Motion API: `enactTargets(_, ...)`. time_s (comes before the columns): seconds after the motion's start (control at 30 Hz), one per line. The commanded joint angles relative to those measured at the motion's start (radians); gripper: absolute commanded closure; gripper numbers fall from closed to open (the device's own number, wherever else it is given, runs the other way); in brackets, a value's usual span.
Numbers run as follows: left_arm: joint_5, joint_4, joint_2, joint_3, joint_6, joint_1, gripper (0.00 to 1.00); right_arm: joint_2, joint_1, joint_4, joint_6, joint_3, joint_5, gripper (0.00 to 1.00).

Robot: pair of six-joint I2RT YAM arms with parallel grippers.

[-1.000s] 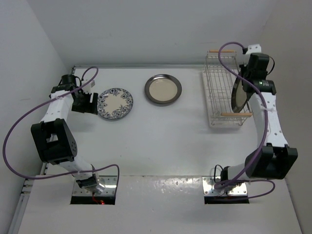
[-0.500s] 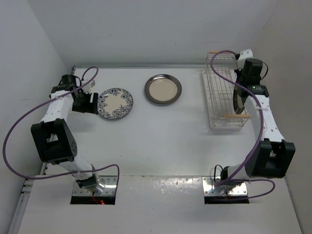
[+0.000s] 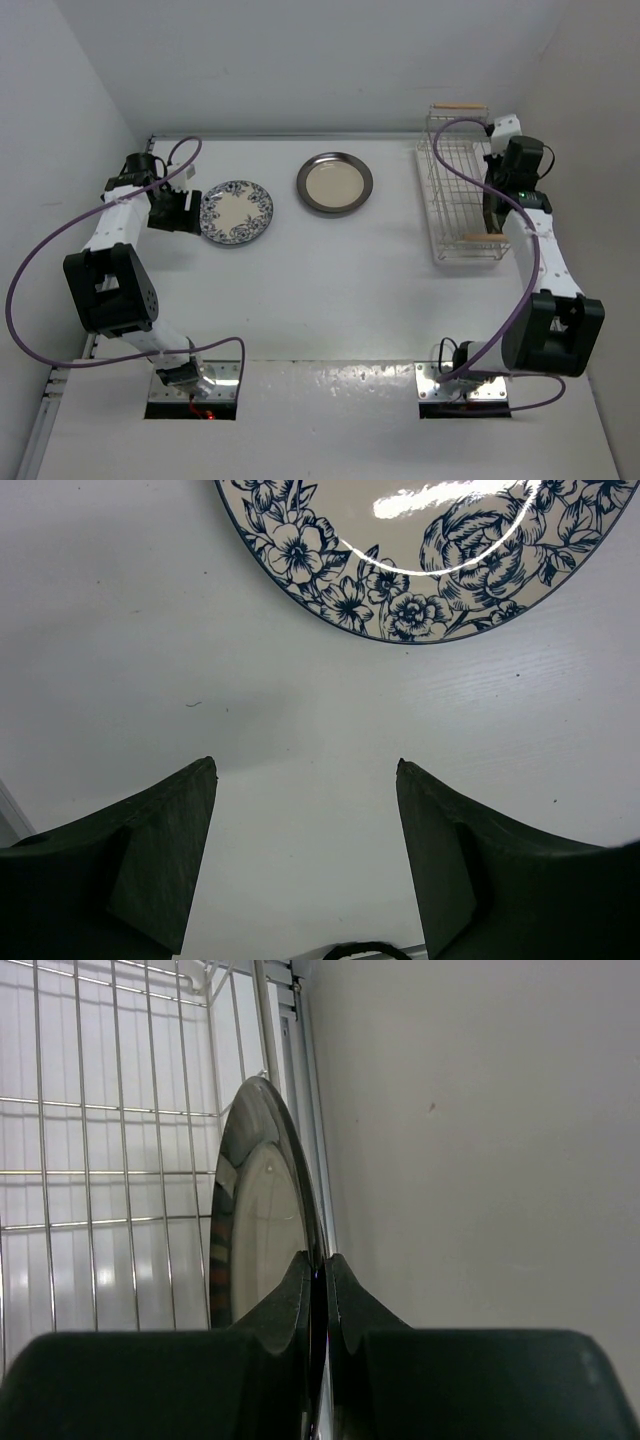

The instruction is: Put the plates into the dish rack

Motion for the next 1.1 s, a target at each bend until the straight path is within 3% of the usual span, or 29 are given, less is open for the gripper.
enactTargets(0.0, 0.020, 0.005, 0.000, 0.028, 0.000, 0.010, 0.23, -0.051, -0.056, 0.045, 0.070, -0.015, -0.030, 1.00)
enactTargets(0.2, 0.020, -0.005, 0.009, 0.028, 0.000, 0.010, 0.23, -0.072, -0.076, 0.071, 0.089, -0.069, -0.088, 1.00)
enactTargets(0.23, 0.020, -0.005, 0.009, 0.028, 0.000, 0.010, 0.23, -0.075, -0.076, 0.073, 0.095, -0.069, -0.090, 0.93)
enactTargets(0.33, 0.020, -0.005, 0.009, 0.028, 0.000, 0.010, 0.23, -0.086, -0.077, 0.079, 0.104, -0.070, -0.105, 0.86)
enactTargets(0.53, 0.020, -0.005, 0.009, 0.038, 0.000, 0.010, 0.23, -0.088, -0.083, 0.074, 0.113, -0.055, -0.096, 0.90)
enactTargets(0.8, 0.010, -0.014, 0.009, 0.038, 0.009, 0.010, 0.22, -0.068, -0.080, 0.014, 0.149, -0.075, -0.044, 0.64)
enactTargets(1.0, 0.010, -0.014, 0.019, 0.047, 0.009, 0.010, 0.22, -0.062, -0.082, 0.014, 0.162, -0.086, -0.070, 0.64)
enactTargets(1.07, 0.010, -0.014, 0.019, 0.047, 0.009, 0.010, 0.22, -0.052, -0.083, 0.007, 0.166, -0.083, -0.088, 0.69)
